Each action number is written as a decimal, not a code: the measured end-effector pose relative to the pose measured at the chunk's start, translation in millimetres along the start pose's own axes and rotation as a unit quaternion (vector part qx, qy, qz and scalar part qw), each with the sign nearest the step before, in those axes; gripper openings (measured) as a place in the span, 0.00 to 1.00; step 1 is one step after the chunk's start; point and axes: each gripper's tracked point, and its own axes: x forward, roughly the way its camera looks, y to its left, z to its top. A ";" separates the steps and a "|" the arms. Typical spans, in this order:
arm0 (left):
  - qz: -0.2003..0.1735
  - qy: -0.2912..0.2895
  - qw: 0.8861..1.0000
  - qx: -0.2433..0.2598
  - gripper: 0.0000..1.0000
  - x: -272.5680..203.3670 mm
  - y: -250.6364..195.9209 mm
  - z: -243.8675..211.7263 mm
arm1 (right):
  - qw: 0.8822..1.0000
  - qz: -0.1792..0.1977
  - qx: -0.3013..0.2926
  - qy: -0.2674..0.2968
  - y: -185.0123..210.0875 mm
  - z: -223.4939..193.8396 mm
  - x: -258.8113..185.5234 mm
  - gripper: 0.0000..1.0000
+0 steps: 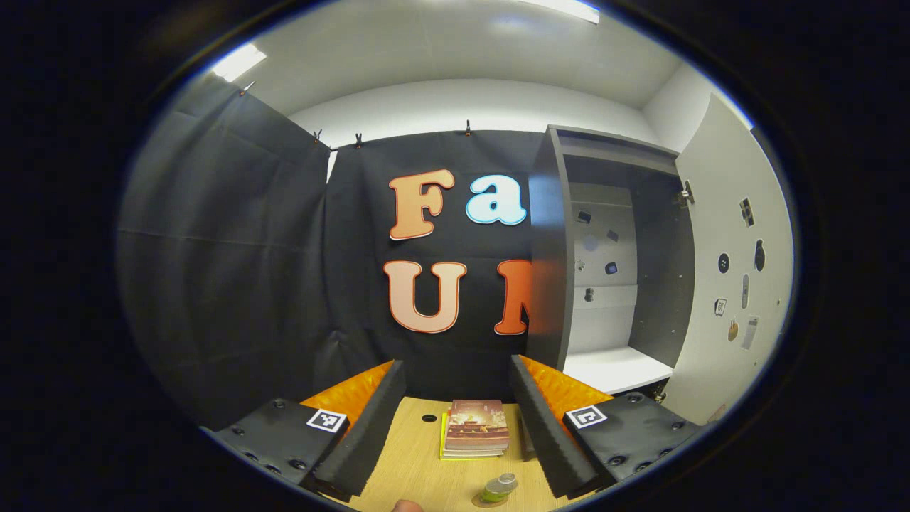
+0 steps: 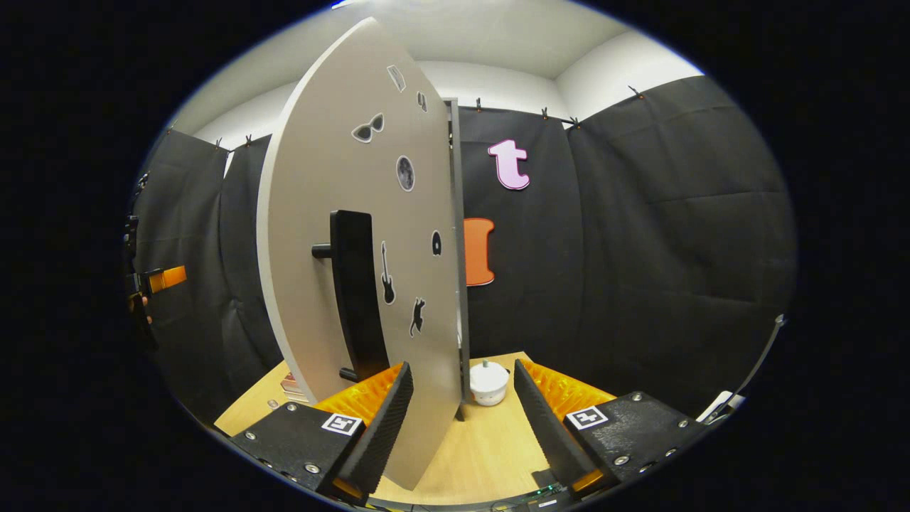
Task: Open the cabinet door with the right hand, grasp the bottle in the cabinet with the left hand and place it on the coaster, then close the cabinet door with the right hand.
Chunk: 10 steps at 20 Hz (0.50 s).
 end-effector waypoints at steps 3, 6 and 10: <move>-0.005 -0.002 1.000 0.003 0.96 7.0 18.3 3.7 | 1.000 0.012 0.014 0.004 29.5 -3.7 8.5 0.89; -0.006 -0.003 1.000 0.002 0.96 11.0 39.0 3.2 | 1.000 0.016 0.023 0.004 58.8 -4.2 23.5 0.89; 0.004 -0.003 1.000 0.005 0.96 15.6 74.6 -1.3 | 0.999 0.041 0.036 0.000 103.6 -1.7 56.0 0.90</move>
